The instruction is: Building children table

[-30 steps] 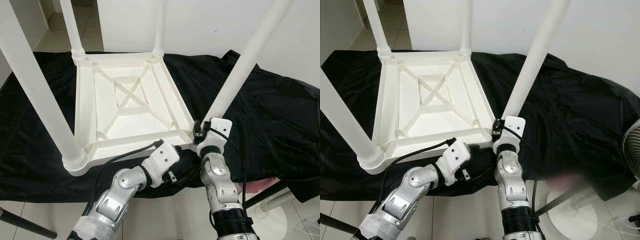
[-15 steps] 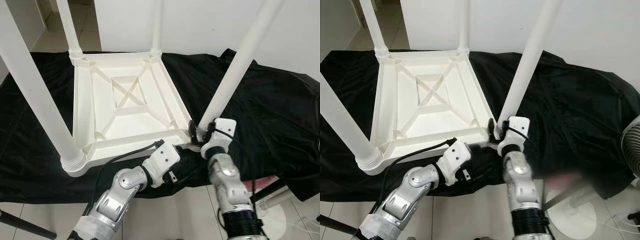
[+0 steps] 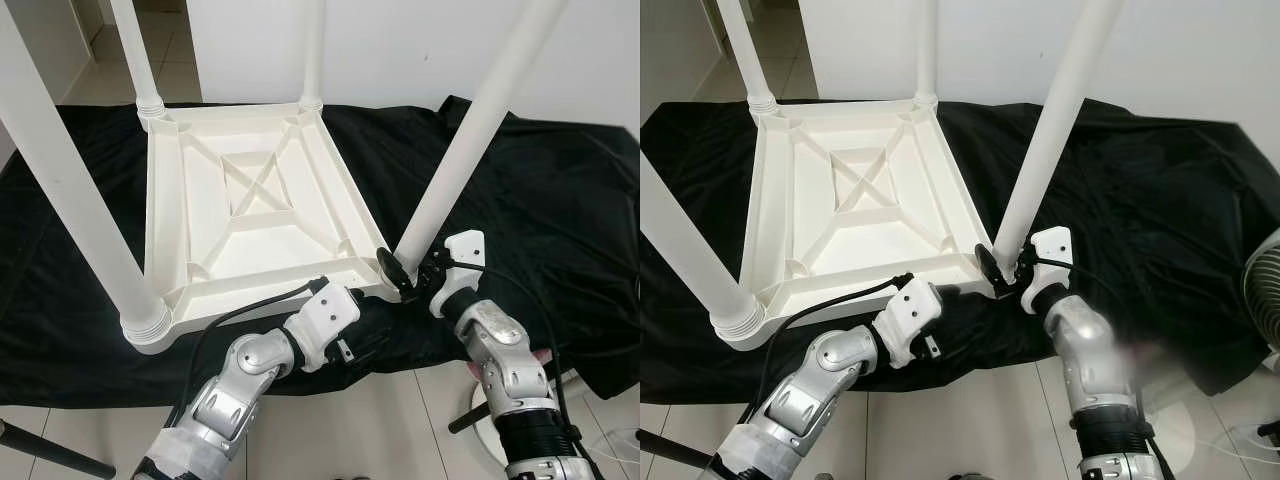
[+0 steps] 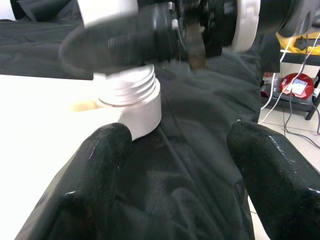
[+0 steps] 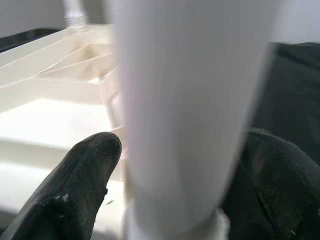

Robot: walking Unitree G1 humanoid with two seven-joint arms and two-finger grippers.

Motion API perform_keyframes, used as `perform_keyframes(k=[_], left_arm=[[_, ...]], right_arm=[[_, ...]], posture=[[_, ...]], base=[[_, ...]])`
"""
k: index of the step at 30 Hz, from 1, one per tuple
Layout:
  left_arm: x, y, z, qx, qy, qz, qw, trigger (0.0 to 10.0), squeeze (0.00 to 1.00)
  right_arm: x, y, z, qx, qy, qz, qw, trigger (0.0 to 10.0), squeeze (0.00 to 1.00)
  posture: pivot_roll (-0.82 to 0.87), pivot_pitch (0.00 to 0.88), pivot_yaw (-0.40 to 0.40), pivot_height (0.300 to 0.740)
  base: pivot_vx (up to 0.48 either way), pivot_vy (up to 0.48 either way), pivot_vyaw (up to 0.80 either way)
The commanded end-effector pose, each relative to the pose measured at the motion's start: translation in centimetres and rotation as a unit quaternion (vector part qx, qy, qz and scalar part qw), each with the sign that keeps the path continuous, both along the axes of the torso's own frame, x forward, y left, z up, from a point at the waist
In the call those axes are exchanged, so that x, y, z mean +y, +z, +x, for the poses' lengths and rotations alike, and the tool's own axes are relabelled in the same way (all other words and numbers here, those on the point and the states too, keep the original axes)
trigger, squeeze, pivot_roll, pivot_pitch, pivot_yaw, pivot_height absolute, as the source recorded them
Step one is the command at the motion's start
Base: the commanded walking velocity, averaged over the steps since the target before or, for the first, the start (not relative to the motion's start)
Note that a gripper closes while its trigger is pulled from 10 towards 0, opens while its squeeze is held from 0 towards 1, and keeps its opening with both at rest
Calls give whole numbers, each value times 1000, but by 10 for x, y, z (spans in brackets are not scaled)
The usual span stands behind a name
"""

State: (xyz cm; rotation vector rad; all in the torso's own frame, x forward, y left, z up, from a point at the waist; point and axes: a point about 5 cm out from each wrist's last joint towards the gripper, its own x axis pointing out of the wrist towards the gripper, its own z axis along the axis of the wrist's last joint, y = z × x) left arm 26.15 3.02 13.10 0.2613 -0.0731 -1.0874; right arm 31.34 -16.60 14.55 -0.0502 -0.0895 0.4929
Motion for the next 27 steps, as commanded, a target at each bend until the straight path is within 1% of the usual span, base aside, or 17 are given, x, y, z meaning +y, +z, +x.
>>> perform_keyframes(k=[1,5,9,10,15,23,24,25,26,27], left_arm=[[-2,1,-1,1,-7,0,1000,10000,0],[-3,0,-1,1,-7,4,1000,10000,0],[-2,0,-1,-1,-7,7,1000,10000,0],[-1,0,-1,-4,-5,8,1000,10000,0],[0,0,0,-4,0,8,1000,10000,0],[0,0,-1,-4,3,8,1000,10000,0],[0,-1,-1,-3,4,8,1000,10000,0],[0,-1,-1,-3,4,8,1000,10000,0],[0,-1,-1,-3,3,8,1000,10000,0],[0,-1,-1,-3,3,8,1000,10000,0]], right_arm=[[-1,-2,3,3,19,-13,1000,10000,0],[-2,-6,11,17,42,-34,998,10000,0],[-2,-8,12,18,53,-40,998,10000,0],[-3,-10,14,16,61,-51,997,0,0],[-4,-12,16,16,71,-62,995,0,0],[-6,-14,17,16,61,-57,996,0,0],[-7,-14,16,18,49,-49,997,7098,0],[-7,-14,16,18,49,-49,997,7098,0],[-6,-14,16,18,41,-46,998,10000,0],[-6,-14,16,18,41,-46,998,10000,0]], posture=[[-69,66,-46,740],[-62,63,-47,740],[-54,61,-51,740],[-52,60,-52,740],[-47,58,-57,740],[-45,60,-63,740],[-48,63,-64,740],[-48,63,-64,740],[-49,63,-64,740],[-49,63,-64,740]], base=[[0,0,0],[0,0,0],[0,0,0],[0,0,0],[0,0,0],[0,0,0],[0,0,0],[0,0,0],[0,0,0],[0,0,0]])
